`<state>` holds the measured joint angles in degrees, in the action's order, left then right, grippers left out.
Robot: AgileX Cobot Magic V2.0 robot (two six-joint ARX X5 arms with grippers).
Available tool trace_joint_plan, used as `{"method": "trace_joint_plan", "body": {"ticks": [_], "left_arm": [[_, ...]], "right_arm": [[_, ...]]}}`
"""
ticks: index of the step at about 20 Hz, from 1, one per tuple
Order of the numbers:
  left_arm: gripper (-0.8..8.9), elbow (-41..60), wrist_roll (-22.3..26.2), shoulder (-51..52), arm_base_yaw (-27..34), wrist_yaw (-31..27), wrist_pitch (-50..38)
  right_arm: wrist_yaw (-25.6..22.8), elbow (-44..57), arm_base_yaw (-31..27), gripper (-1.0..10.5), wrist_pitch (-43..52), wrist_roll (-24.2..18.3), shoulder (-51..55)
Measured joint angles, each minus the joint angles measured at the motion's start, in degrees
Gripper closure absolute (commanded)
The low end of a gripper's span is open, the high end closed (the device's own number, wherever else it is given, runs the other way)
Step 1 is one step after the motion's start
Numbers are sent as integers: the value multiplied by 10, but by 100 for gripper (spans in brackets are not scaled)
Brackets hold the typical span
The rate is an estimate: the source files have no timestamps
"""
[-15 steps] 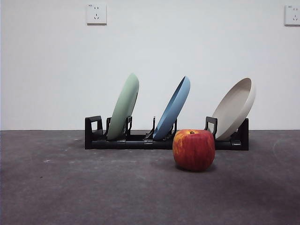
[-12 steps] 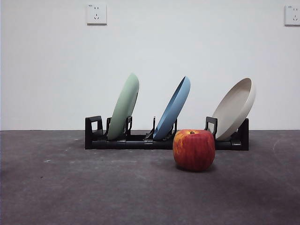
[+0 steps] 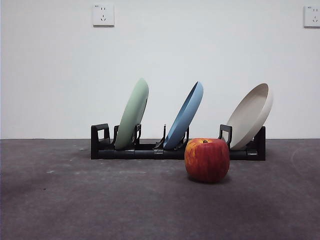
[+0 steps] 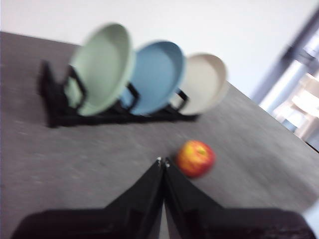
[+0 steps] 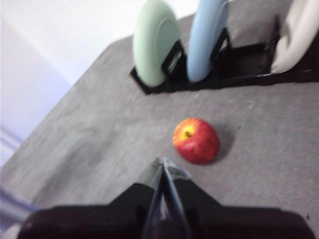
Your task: Take the green plate from the plate rack,put the plate on the table,take the apple from the table,put the apple in the plate
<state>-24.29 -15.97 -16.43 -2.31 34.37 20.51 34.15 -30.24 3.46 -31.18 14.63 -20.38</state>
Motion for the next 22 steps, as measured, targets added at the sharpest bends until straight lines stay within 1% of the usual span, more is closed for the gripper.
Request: {"method": "trace_joint_plan", "body": {"ticks": [4,6,11,14,17,22], "left_arm": [[821,-48,35,-55,0,62,46],[821,-70,55,-80,0,86,70],[821,-118,108,-130,0,127,131],[821,-139,140,-147,0,133,176],[821,-155,171,-155,0,133,214],[801,-158,193,-155,0,132,220]], "right_arm": [[32,-78,7,959,-87,-59,-55],[34,-113,13,959,-130,-92,-80],[34,-185,29,958,-240,-177,-135],[33,-210,38,958,-297,-217,-158],[27,-215,45,958,-325,-241,-170],[1,-215,52,935,-331,-256,-173]]}}
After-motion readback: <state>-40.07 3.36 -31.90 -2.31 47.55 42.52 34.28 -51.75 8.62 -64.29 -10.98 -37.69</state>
